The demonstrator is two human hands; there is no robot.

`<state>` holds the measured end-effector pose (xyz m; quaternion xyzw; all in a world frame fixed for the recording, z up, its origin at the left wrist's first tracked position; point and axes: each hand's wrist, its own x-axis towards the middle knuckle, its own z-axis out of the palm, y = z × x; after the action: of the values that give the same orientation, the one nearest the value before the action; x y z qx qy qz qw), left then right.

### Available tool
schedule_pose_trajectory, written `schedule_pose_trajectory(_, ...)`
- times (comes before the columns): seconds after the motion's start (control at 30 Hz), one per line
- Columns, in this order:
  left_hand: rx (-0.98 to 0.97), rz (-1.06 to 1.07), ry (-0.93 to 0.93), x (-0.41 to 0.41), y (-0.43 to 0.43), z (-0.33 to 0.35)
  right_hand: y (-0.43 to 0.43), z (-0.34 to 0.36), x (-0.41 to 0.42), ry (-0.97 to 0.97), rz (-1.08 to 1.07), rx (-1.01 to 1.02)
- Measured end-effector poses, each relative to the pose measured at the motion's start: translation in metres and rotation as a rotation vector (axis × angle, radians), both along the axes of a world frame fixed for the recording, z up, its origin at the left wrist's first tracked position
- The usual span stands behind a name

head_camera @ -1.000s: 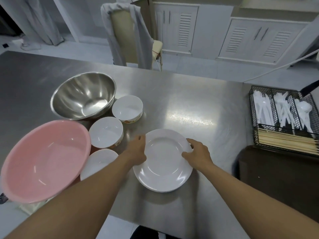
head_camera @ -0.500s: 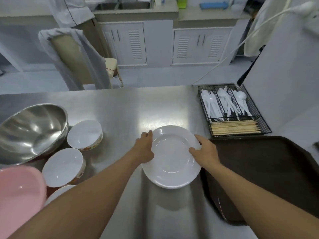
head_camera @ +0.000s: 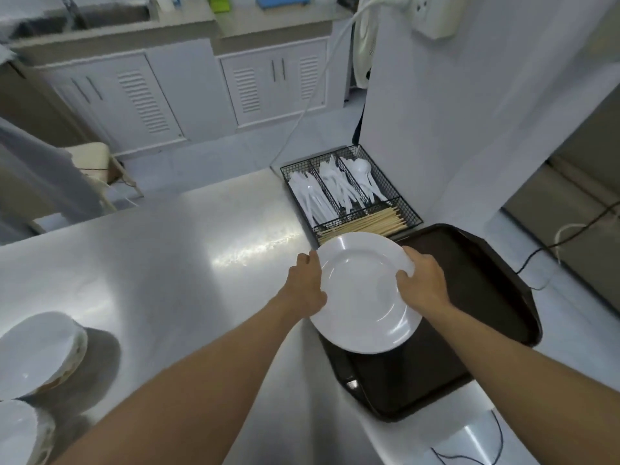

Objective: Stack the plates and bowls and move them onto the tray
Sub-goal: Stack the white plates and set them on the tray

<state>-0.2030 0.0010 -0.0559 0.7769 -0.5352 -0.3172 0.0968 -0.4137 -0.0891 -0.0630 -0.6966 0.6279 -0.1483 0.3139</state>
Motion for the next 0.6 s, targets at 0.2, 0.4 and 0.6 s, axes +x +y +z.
schedule_pose_trajectory(0.2, 0.014, -0.048, 0.005, -0.03, -0.022, -0.017, -0.015, -0.015, -0.029, 0.066, -0.036, 0.028)
schedule_pose_trajectory(0.4, 0.051, -0.089, -0.005, -0.037, -0.026, -0.027, -0.017, -0.026, -0.036, 0.09, -0.045, 0.06)
schedule_pose_trajectory(0.6, 0.089, -0.118, -0.02, -0.033, -0.029, -0.028, -0.016, -0.029, -0.034, 0.121, -0.022, 0.117)
